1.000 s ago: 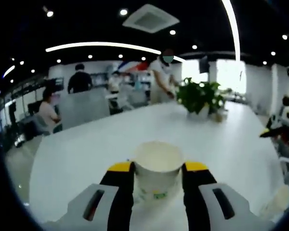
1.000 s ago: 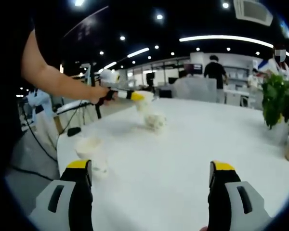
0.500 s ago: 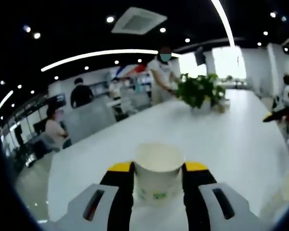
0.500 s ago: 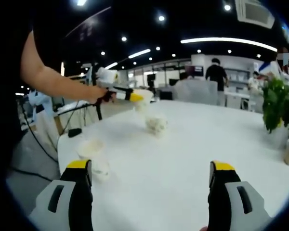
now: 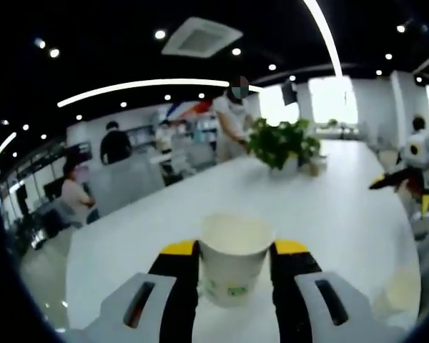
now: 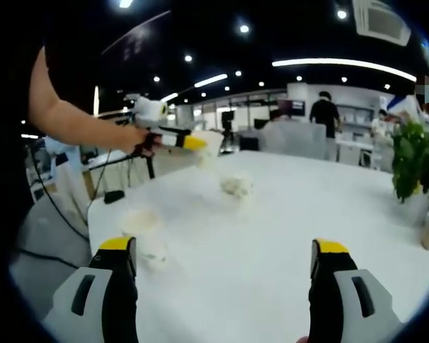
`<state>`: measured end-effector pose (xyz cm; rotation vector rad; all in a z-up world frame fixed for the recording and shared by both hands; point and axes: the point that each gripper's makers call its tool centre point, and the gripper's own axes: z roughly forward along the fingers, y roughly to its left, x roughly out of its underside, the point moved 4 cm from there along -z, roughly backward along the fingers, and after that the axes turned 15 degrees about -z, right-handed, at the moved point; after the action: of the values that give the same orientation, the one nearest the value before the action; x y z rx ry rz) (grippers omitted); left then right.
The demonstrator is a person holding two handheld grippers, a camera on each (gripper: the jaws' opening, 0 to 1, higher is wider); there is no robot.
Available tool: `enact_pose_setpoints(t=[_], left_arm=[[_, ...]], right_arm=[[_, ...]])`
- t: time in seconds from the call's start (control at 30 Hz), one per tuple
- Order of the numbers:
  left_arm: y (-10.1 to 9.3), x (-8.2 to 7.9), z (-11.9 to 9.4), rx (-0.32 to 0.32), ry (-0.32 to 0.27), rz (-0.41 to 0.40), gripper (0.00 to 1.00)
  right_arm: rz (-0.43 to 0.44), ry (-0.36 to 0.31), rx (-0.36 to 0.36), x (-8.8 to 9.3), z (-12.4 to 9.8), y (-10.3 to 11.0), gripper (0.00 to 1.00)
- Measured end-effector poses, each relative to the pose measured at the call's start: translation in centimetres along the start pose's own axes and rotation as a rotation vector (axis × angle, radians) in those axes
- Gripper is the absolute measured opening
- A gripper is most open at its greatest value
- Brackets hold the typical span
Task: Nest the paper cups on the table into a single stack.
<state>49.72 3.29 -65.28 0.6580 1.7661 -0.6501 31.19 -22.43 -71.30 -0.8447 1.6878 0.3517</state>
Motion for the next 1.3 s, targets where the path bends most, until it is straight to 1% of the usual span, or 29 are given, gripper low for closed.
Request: enact_pose_setpoints(t=[0.13,0.2,0.4,0.6,0.67,0.87,1.03,1.1,1.2,1.3], left_arm=[[-0.9,-0.4,-0.3,0.016,-0.014,-0.002,0.37],[-1.8,-0.7,-0.8,0.022,-0.024,-0.012,0.37],[-4.1,-0.4,-1.7,0.05,-0.032,-0.009,0.37],[-6.3,-0.6,-2.5,0.077,-0.044,-0.012,0.37],[-7.0,-0.7,-2.8,0.086,-0.052,-0.03,0.36],[-8.8,-1.0,-3.9,0.095,-0.069,-0.033,0.36],[-10.1,-1.0,-4.7,0.101,-0.07,-0.016,0.36],[-10.7,-1.0,-5.1,0.107,-0.077,-0.031,0.36],[-11.7,-0.8,-5.7,0.115,-0.081,-0.027,0.36],[-12.5,-0.7,-6.4,0.121,-0.091,-0.048,0.36]], right_arm=[[-0.004,-0.009,0.001,-0.3,-0.1,0.3,0.99],[-0.003,-0.011,0.002,-0.4,-0.2,0.5,0.99],[-0.006,-0.022,0.005,-0.6,-0.6,0.8,0.99],[-0.011,-0.025,0.008,-0.8,-1.1,0.9,0.99],[-0.011,-0.026,0.009,-0.8,-1.3,1.0,0.99],[-0.012,-0.032,0.011,-0.9,-1.7,1.2,0.99],[-0.009,-0.035,0.011,-0.8,-1.9,1.4,0.99],[-0.011,-0.037,0.011,-0.9,-1.9,1.5,0.99],[-0.011,-0.041,0.014,-1.0,-2.0,1.4,0.99],[-0.013,-0.046,0.014,-1.2,-2.1,1.5,1.0]])
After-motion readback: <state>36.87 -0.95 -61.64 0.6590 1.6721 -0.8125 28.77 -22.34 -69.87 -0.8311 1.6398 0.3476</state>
